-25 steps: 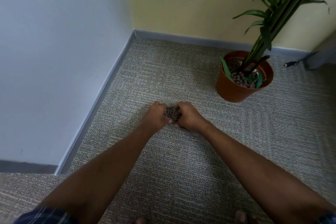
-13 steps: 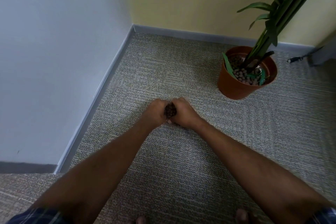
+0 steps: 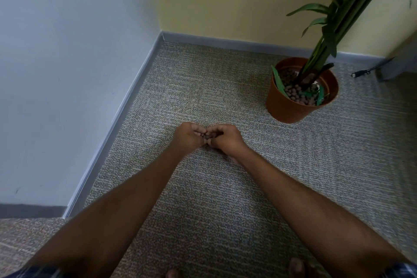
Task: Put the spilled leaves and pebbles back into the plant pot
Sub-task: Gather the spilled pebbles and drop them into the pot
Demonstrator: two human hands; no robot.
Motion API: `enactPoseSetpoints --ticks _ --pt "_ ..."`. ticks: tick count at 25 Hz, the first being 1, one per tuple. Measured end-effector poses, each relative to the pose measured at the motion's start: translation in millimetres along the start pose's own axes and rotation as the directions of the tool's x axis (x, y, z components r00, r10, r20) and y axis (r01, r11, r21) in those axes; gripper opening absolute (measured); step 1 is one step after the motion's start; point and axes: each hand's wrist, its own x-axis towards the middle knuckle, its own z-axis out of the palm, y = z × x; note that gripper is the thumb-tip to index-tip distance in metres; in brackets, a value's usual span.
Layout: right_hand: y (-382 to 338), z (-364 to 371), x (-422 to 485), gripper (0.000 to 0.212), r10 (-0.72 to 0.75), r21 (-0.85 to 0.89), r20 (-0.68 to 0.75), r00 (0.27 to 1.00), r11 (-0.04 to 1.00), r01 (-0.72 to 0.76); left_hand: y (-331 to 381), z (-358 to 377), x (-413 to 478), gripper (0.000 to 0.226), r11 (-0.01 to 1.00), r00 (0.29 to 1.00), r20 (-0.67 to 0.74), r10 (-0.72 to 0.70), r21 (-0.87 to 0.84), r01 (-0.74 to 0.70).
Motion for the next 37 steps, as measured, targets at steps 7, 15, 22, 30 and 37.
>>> enactPoseSetpoints --ticks 7,15,22,30,37 --pt "-1.5 -3.3 -3.1 0.036 0.068 0.224 0.03 0.997 0.972 -0.073 10.1 1.0 -11.7 0.032 0.953 0.993 0.046 -0.107 -0.278 0.116" --pt "-27.0 -38.3 -11.1 0.032 0.042 0.275 -0.026 0.999 0.961 -0.033 51.0 8.7 -15.3 0.034 0.931 0.994 0.08 -0.072 -0.353 0.096" --pt "-75.8 -113.2 -29.0 0.03 -0.055 0.319 -0.127 0.99 0.943 0.093 136.5 27.0 -11.9 0.037 0.932 0.991 0.111 0.076 -0.36 -0.032" --pt "-108.2 -220.5 -43.6 0.03 -0.024 0.324 -0.32 0.947 0.936 0.134 242.6 97.4 7.7 0.034 0.915 0.956 0.252 0.146 -0.402 -0.034" --pt "-94.1 -249.6 -27.6 0.031 0.161 0.455 -0.378 0.912 0.89 0.032 260.5 145.1 27.0 0.014 0.92 0.947 0.318 0.047 -0.384 0.084"
